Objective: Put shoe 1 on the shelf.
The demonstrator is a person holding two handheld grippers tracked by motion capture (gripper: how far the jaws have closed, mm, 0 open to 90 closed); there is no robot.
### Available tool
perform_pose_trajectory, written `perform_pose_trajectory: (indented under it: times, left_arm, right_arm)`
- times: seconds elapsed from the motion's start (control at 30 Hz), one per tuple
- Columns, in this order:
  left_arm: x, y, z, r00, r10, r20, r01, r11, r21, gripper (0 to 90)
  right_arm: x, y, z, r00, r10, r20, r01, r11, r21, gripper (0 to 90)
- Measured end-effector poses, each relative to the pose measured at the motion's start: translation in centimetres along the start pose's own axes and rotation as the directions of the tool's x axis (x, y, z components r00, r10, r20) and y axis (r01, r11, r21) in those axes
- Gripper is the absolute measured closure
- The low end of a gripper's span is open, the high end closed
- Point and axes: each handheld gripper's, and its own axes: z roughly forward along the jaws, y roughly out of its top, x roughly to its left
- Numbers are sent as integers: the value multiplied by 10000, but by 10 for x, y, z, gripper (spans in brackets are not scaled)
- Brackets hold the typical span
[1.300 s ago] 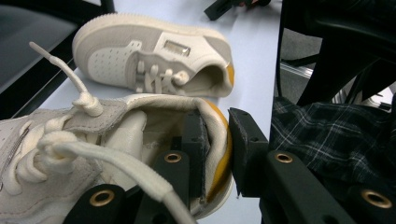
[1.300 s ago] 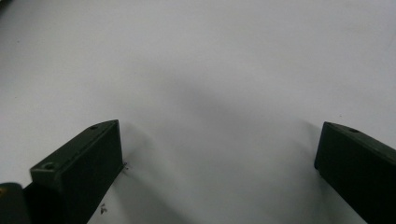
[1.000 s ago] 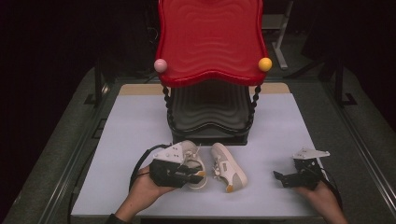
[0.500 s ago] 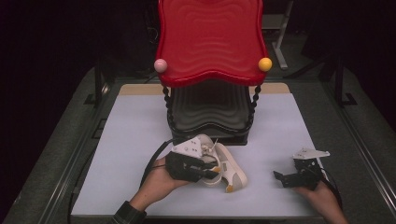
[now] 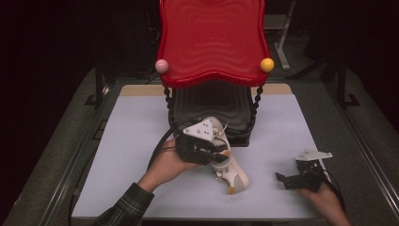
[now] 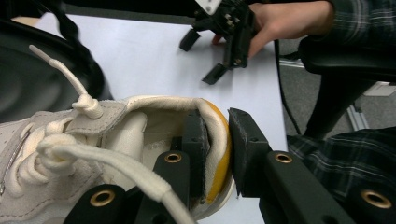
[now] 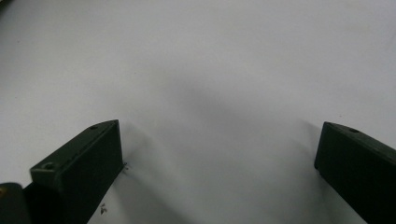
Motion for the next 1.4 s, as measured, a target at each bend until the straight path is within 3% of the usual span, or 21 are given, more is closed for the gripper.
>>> perform_pose_trajectory:
  times: [0.23, 0.37, 0.6, 0.83, 1.17, 1.37, 1.4]
  left_arm:
    - [22, 7, -4, 9990, 285, -351, -280, 9995, 124, 771]
    - [40, 10, -5, 9956, 527, -772, -500, 9981, 361, 771]
    - [57, 13, -5, 9918, 771, -1018, -734, 9965, 396, 770]
    - [76, 12, -2, 9817, 1080, -1568, -984, 9928, 677, 769]
    - [80, 6, 5, 9772, 1333, -1655, -1177, 9879, 1011, 769]
    - [81, 4, 5, 9791, 1255, -1601, -1112, 9892, 956, 766]
    - [81, 2, 5, 9816, 1068, -1586, -947, 9921, 818, 762]
  right_arm:
    - [0, 0, 0, 10000, 1, 4, -1, 10000, -6, 2]
    - [0, 0, 0, 10000, 2, -6, -2, 10000, -8, 2]
    - [0, 0, 0, 10000, 16, -2, -16, 10000, -6, 2]
    - [0, 0, 0, 10000, 19, 1, -19, 10000, -1, 2]
    - [0, 0, 0, 10000, -4, 0, 4, 10000, -12, 2]
    - [0, 0, 0, 10000, 3, 4, -3, 10000, 2, 2]
    - [0, 0, 0, 10000, 22, -7, -22, 10000, 19, 2]
